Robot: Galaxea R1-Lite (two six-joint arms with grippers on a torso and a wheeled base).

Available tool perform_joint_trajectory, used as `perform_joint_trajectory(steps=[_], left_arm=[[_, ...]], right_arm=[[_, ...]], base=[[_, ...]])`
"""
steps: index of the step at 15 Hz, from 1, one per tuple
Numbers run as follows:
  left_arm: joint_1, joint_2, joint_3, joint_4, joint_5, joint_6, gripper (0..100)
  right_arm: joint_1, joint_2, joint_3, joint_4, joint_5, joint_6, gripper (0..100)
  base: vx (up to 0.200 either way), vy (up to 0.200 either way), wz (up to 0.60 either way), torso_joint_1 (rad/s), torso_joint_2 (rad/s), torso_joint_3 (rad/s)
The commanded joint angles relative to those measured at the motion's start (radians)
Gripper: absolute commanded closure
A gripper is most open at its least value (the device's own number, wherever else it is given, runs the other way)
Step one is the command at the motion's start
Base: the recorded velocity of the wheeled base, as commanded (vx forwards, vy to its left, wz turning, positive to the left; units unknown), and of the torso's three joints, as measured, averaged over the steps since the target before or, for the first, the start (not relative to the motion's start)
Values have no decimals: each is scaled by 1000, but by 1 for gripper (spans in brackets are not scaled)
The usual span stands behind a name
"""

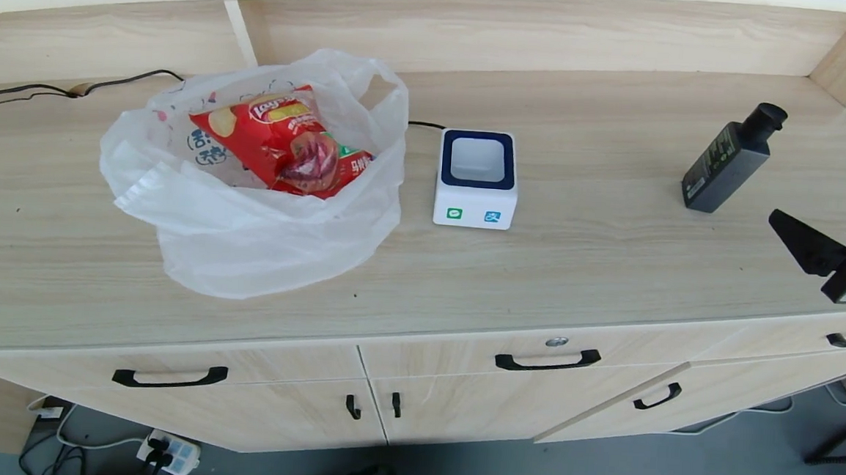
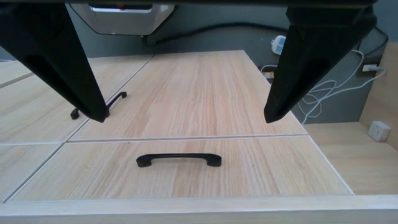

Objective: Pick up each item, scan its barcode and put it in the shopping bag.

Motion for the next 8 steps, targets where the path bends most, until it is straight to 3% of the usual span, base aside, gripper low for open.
perform_joint_trajectory(steps=[1, 4, 7, 8], left_arm=[[0, 2, 0, 0, 0, 0, 0], [0, 2, 0, 0, 0, 0, 0], [0, 2, 0, 0, 0, 0, 0], [-1, 2, 0, 0, 0, 0, 0]], right_arm=[[6, 102, -22, -73, -1, -1, 0], [9, 254, -63, -237, -4, 4, 0], [10, 308, -115, -240, -4, 8, 0], [18, 352, -193, -237, -4, 39, 0]], base=[[0, 0, 0, 0, 0, 0], [0, 0, 0, 0, 0, 0], [0, 0, 0, 0, 0, 0], [0, 0, 0, 0, 0, 0]])
